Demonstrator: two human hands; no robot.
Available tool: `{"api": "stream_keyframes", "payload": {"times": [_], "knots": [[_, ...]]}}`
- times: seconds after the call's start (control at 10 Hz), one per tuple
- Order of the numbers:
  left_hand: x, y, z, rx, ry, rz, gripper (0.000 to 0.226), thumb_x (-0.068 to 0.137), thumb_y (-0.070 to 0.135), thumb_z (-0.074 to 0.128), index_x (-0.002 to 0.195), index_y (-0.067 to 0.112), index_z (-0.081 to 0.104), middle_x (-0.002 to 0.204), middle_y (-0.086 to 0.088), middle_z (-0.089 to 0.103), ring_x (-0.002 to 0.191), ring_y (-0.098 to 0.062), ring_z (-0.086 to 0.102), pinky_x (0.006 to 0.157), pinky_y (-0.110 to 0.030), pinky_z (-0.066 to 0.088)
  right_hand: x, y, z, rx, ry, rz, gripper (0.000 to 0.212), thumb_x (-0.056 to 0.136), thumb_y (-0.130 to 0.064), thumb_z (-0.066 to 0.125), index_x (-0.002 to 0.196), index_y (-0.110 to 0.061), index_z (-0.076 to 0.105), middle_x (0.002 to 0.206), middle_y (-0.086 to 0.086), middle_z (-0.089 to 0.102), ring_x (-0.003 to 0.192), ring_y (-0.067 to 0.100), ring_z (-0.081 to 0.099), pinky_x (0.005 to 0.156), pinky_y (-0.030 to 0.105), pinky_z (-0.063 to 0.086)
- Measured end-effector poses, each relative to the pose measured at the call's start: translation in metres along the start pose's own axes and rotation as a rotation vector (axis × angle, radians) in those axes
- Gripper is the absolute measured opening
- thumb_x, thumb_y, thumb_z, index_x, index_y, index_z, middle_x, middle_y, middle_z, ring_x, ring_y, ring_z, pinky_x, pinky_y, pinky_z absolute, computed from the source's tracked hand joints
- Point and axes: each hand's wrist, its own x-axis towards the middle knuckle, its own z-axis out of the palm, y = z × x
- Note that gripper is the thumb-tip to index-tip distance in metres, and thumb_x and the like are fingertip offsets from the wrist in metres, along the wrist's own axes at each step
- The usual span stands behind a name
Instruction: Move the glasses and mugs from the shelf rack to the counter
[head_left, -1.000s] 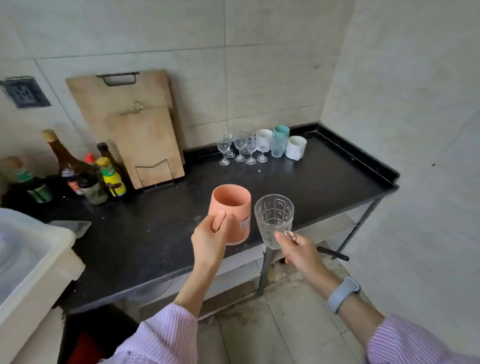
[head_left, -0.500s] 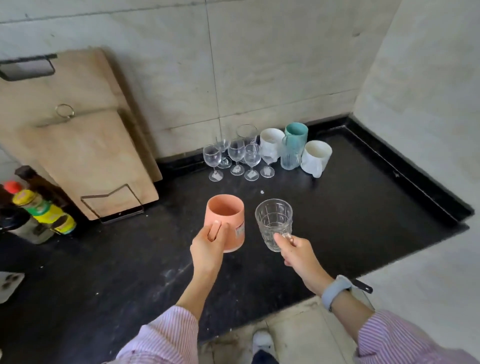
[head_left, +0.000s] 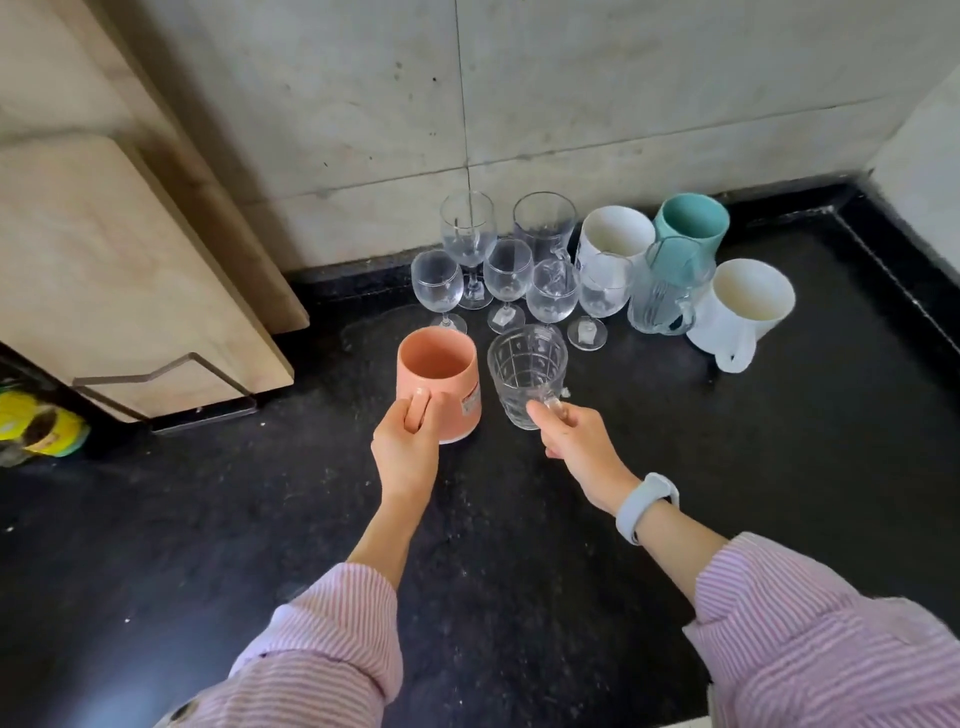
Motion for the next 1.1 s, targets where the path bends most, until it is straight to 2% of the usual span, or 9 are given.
{"api": "stream_keyframes", "payload": {"times": [0.2, 0.3, 0.4, 0.5, 0.7, 0.8, 0.9, 1.0, 1.1], "knots": [[0.013, -0.007, 0.004, -0.019, 0.007, -0.015, 0.039, 0.09, 0.033, 0.055, 0.074, -0.003, 0.054, 0.067, -0.009, 0.056, 0.067, -0.018, 0.047, 0.062, -0.032, 0.04, 0.027, -0.002, 0.011, -0.016, -0.009, 0.011, 0.048, 0.088, -0.035, 0.056, 0.052, -0.018, 0.03, 0.046, -0.008, 0.03, 0.048, 0.008, 0.029, 0.063, 0.031, 0.034], [0.016, -0.011, 0.007, -0.023, 0.004, -0.022, 0.041, 0.089, 0.035, 0.056, 0.074, -0.003, 0.053, 0.076, -0.023, 0.059, 0.068, -0.023, 0.049, 0.064, -0.044, 0.048, 0.037, -0.007, 0.014, -0.047, -0.001, -0.006, 0.045, 0.089, -0.036, 0.054, 0.053, -0.018, 0.035, 0.052, -0.004, 0.034, 0.053, 0.009, 0.036, 0.075, 0.034, 0.046], [0.014, -0.012, 0.01, -0.021, -0.02, -0.039, 0.038, 0.088, 0.034, 0.057, 0.073, -0.001, 0.053, 0.071, -0.015, 0.059, 0.068, -0.022, 0.052, 0.066, -0.043, 0.051, 0.043, -0.009, 0.013, -0.059, -0.02, -0.035, 0.039, 0.091, -0.032, 0.052, 0.057, -0.017, 0.039, 0.057, -0.003, 0.036, 0.056, 0.009, 0.039, 0.086, 0.041, 0.052], [0.014, -0.012, 0.016, -0.035, -0.039, -0.072, 0.027, 0.089, 0.028, 0.057, 0.069, 0.011, 0.051, 0.067, -0.002, 0.055, 0.066, -0.016, 0.05, 0.065, -0.031, 0.045, 0.052, -0.008, 0.01, -0.134, -0.041, -0.061, 0.035, 0.092, -0.034, 0.048, 0.063, -0.017, 0.045, 0.061, -0.004, 0.043, 0.061, 0.01, 0.044, 0.088, 0.046, 0.051], [0.016, -0.012, 0.019, -0.015, -0.05, -0.072, 0.033, 0.087, 0.03, 0.058, 0.081, -0.002, 0.052, 0.085, -0.022, 0.062, 0.08, -0.039, 0.058, 0.076, -0.05, 0.053, 0.053, -0.01, 0.009, -0.322, -0.027, -0.111, 0.029, 0.093, -0.041, 0.042, 0.069, -0.026, 0.049, 0.072, -0.009, 0.056, 0.072, 0.006, 0.054, 0.085, 0.039, 0.046], [0.015, -0.008, 0.017, -0.012, -0.064, -0.089, 0.022, 0.087, 0.028, 0.06, 0.077, 0.008, 0.054, 0.081, -0.01, 0.063, 0.075, -0.028, 0.059, 0.077, -0.043, 0.053, 0.047, -0.015, 0.012, -0.407, 0.004, -0.121, 0.036, 0.094, -0.038, 0.041, 0.088, -0.006, 0.056, 0.084, 0.005, 0.061, 0.079, 0.017, 0.056, 0.079, 0.034, 0.042], [0.011, -0.008, 0.018, 0.006, -0.04, -0.088, 0.012, 0.087, 0.027, 0.06, 0.085, 0.017, 0.055, 0.087, -0.003, 0.063, 0.077, -0.017, 0.059, 0.081, -0.036, 0.053, 0.042, -0.015, 0.009, -0.482, 0.027, -0.134, 0.035, 0.093, -0.035, 0.046, 0.094, -0.001, 0.054, 0.083, 0.005, 0.055, 0.078, 0.017, 0.052, 0.074, 0.03, 0.037], [0.002, -0.012, 0.017, -0.036, 0.071, -0.08, 0.021, 0.084, 0.024, 0.065, 0.101, 0.024, 0.052, 0.113, -0.003, 0.057, 0.096, -0.014, 0.057, 0.088, -0.027, 0.048, 0.032, -0.01, 0.0, -0.484, 0.063, -0.074, 0.039, 0.089, -0.036, 0.055, 0.118, -0.012, 0.048, 0.118, 0.005, 0.053, 0.1, 0.013, 0.052, 0.082, 0.024, 0.037], [-0.002, -0.02, 0.011, 0.051, 0.055, -0.081, 0.044, 0.082, 0.026, 0.068, 0.12, 0.02, 0.047, 0.128, -0.003, 0.046, 0.111, -0.015, 0.051, 0.095, -0.028, 0.045, 0.018, -0.015, -0.01, -0.411, 0.194, -0.099, 0.047, 0.087, -0.03, 0.058, 0.128, -0.012, 0.043, 0.131, 0.009, 0.048, 0.112, 0.017, 0.05, 0.088, 0.023, 0.036]]}}
